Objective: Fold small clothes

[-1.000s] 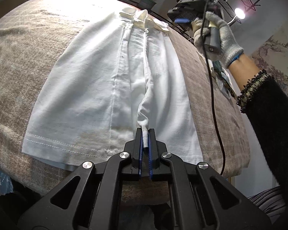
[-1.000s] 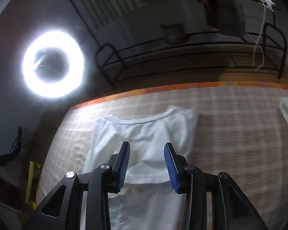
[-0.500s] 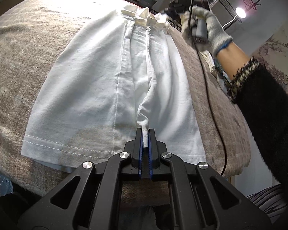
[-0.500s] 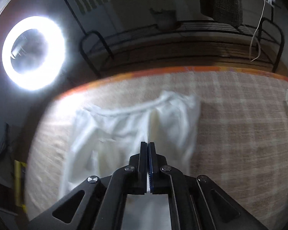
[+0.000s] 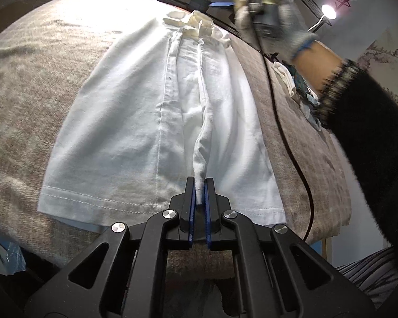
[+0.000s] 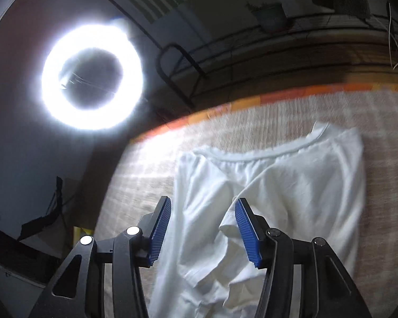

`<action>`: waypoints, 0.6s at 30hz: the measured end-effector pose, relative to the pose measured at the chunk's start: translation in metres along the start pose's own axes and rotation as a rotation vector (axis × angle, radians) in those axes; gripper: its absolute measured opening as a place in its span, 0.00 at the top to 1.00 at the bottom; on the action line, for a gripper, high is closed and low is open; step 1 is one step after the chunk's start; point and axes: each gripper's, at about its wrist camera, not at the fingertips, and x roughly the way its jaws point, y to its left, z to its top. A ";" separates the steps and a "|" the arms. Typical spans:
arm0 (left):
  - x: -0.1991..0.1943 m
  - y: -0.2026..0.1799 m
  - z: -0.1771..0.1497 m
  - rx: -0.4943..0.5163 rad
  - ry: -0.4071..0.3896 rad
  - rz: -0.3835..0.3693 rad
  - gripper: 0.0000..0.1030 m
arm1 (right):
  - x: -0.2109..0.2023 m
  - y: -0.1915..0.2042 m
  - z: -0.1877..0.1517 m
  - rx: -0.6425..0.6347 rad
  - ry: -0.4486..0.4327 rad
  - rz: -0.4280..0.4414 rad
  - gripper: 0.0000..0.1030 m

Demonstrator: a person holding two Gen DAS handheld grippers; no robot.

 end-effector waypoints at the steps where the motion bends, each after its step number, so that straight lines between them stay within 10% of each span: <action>1: -0.003 0.000 -0.001 0.003 -0.003 0.001 0.98 | -0.019 0.002 0.000 -0.001 -0.026 0.009 0.48; 11: -0.051 0.012 -0.015 0.074 -0.048 0.022 0.97 | -0.189 0.018 -0.081 -0.071 -0.091 -0.064 0.48; 18: -0.094 0.037 -0.003 0.097 -0.096 0.101 0.72 | -0.243 0.001 -0.200 -0.076 -0.003 -0.158 0.48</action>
